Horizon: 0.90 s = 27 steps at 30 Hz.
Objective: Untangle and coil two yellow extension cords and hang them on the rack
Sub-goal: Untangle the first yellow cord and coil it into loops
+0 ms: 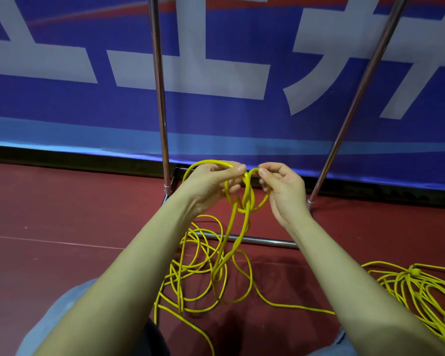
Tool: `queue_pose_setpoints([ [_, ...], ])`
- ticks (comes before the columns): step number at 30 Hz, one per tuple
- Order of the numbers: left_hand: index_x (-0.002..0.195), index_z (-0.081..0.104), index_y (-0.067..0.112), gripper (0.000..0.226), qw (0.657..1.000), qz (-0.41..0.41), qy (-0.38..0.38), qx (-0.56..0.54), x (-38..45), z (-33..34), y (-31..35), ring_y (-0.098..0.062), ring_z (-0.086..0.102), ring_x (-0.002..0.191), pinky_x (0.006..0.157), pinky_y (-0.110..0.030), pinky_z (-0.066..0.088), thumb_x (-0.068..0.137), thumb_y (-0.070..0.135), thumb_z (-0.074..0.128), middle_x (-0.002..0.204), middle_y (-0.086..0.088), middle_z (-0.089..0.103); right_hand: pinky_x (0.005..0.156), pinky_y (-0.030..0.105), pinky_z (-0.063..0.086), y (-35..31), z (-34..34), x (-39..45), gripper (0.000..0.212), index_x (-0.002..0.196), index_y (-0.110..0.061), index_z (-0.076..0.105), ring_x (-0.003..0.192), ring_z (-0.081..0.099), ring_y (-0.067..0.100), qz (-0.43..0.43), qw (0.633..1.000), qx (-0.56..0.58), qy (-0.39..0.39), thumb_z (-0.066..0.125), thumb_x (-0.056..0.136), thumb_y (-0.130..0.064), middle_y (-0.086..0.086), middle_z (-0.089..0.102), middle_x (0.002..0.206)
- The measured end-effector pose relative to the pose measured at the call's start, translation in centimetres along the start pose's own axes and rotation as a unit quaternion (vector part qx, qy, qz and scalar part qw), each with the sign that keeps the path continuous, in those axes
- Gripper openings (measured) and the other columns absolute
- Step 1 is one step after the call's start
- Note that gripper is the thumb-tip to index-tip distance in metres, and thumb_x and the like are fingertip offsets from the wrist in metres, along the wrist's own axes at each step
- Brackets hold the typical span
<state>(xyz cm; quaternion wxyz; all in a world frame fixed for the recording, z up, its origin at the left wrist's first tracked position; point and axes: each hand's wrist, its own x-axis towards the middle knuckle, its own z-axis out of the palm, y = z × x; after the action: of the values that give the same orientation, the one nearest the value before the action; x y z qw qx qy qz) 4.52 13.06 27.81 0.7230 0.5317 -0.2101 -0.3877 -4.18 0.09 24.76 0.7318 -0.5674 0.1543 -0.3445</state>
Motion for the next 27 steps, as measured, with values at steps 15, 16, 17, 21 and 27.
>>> queue_pose_setpoints([
  [15,0.08,0.053,0.006,0.016,0.982,0.073,0.085,-0.155,0.9,0.1,-0.6,-0.008,0.052,0.046,0.046,-0.017,0.043,0.095,0.005,0.049,0.054,0.002,0.056,0.071,0.012,0.042,-0.1,1.0,-1.3,0.02,0.096,-0.015,0.062,0.078,0.058,0.001,0.025,0.988,-0.079,-0.128,0.07,0.078,-0.016,-0.001,0.064,0.09],
  [16,0.08,0.053,0.006,0.016,0.98,0.077,0.093,-0.159,0.9,0.1,-0.6,-0.008,0.052,0.045,0.046,-0.017,0.043,0.095,0.004,0.049,0.054,0.002,0.056,0.075,0.014,0.044,-0.1,1.0,-1.4,0.025,0.098,-0.016,0.061,0.081,0.058,0.003,0.026,0.984,-0.101,-0.142,0.073,0.076,-0.012,-0.002,0.064,0.092],
  [17,0.08,0.053,0.006,0.015,0.978,0.08,0.099,-0.163,0.9,0.0,-0.6,-0.008,0.051,0.045,0.046,-0.016,0.042,0.095,0.004,0.049,0.054,0.001,0.056,0.078,0.015,0.044,-0.1,1.0,-1.4,0.031,0.101,-0.018,0.06,0.083,0.057,0.003,0.026,0.98,-0.128,-0.15,0.075,0.075,-0.01,-0.004,0.064,0.093],
  [21,0.087,0.054,0.005,0.008,0.975,0.077,0.115,-0.173,0.8,0.1,-0.4,-0.009,0.053,0.046,0.046,-0.017,0.045,0.094,0.002,0.052,0.056,-0.001,0.058,0.081,0.018,0.045,0.1,1.1,-1.2,0.033,0.108,-0.016,0.061,0.085,0.053,0.01,0.003,0.975,-0.183,-0.13,0.074,0.078,-0.009,-0.002,0.065,0.095],
  [27,0.076,0.051,0.013,0.02,0.988,0.037,0.103,-0.109,0.9,0.0,-0.5,-0.014,0.052,0.053,0.049,-0.023,0.042,0.096,0.014,0.051,0.054,0.0,0.05,0.075,0.019,0.042,0.4,0.8,-0.9,0.024,0.086,-0.023,0.069,0.075,0.056,0.002,-0.11,0.953,-0.264,-0.098,0.056,0.086,-0.002,-0.005,0.061,0.091],
])
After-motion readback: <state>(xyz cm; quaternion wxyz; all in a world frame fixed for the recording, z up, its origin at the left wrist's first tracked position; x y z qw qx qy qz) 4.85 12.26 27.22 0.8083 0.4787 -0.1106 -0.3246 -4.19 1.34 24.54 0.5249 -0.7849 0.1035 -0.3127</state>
